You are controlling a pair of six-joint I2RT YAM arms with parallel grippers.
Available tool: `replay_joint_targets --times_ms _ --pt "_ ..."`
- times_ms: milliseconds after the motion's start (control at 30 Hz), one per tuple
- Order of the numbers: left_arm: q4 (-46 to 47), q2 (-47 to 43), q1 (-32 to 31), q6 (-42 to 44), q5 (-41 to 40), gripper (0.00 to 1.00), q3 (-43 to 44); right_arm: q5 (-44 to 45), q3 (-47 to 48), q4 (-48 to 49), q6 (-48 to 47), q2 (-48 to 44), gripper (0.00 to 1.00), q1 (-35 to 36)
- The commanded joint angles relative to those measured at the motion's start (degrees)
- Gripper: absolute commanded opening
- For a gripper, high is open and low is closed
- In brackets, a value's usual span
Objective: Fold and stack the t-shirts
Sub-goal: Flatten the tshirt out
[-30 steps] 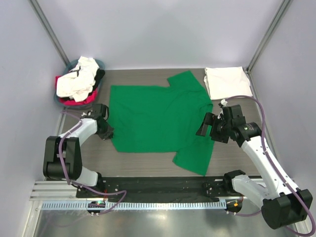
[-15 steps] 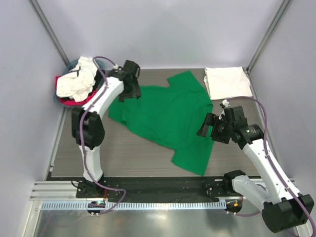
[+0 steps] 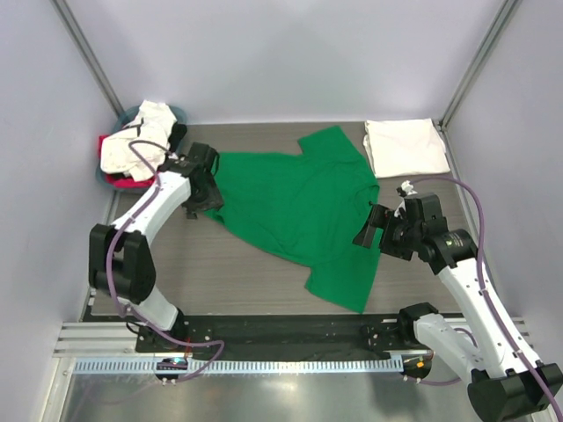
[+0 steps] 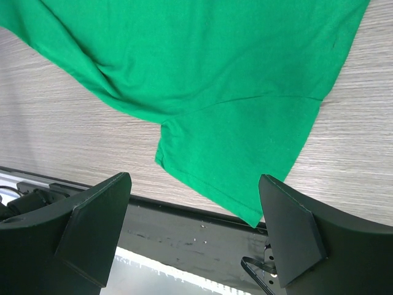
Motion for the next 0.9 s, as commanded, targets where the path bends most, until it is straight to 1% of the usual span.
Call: replay_joint_targets --times_ms 0,33,100,133,167,233,300,333,367,400,433,467,600,667,733,867 --pt "8.9 -4.6 3.1 -2.3 4.1 0.6 -4.1 0.1 0.0 0.0 0.8 -0.9 0.92 0.2" --pt "9.9 -5.0 4.7 -2.6 5.2 0.55 -6.2 0.2 -0.1 0.1 0.8 -1.0 0.92 0.2" --pt "12.9 -5.7 6.2 -3.8 8.4 0.51 -7.9 0.3 -0.2 0.0 0.8 -1.1 0.92 0.1" --pt "13.7 -6.1 7.3 -4.0 8.9 0.45 -9.2 0.4 -0.2 0.0 0.8 -1.2 0.92 0.2" --pt "14.7 -6.0 7.6 -4.1 9.2 0.44 -9.7 0.6 -0.4 0.0 0.8 -1.1 0.92 0.2" --pt "15.7 -5.1 8.5 -4.5 10.5 0.43 -11.0 0.8 -0.8 0.0 0.9 -1.1 0.92 0.2" --pt "19.7 -4.8 10.6 -6.6 16.0 0.44 -14.1 1.0 -1.3 0.2 1.1 -1.3 0.92 0.2" --pt "21.4 -4.7 11.3 -7.5 17.6 0.44 -15.3 1.0 -1.5 0.3 1.1 -1.2 0.92 0.2" --pt "25.5 -4.9 12.0 -8.5 19.3 0.44 -16.7 1.0 -1.6 0.6 1.1 -1.1 0.92 0.2" --pt "27.5 -5.0 12.6 -9.7 22.0 0.45 -18.1 1.0 -2.0 0.6 1.2 -1.0 0.92 0.2" --pt "29.0 -5.1 13.4 -11.9 22.8 0.46 -20.1 1.0 -2.0 0.6 1.2 -0.8 0.92 0.1" --pt "31.1 -5.0 13.6 -13.0 23.3 0.46 -20.9 1.0 -2.0 0.7 1.2 -0.7 0.92 0.2" --pt "34.7 -4.9 14.0 -17.7 23.1 0.46 -24.0 1.3 -2.0 0.9 1.0 -0.3 0.92 0.2" --pt "37.4 -5.3 14.1 -21.3 22.7 0.45 -25.2 1.4 -2.0 1.0 0.8 0.0 0.92 0.2" --pt "39.7 -6.4 14.2 -23.8 22.3 0.43 -27.3 1.4 -2.0 1.0 0.8 0.2 0.92 0.2" --pt "47.1 -9.1 14.4 -30.8 21.6 0.41 -31.4 1.7 -2.0 1.3 0.7 0.5 0.92 0.2"
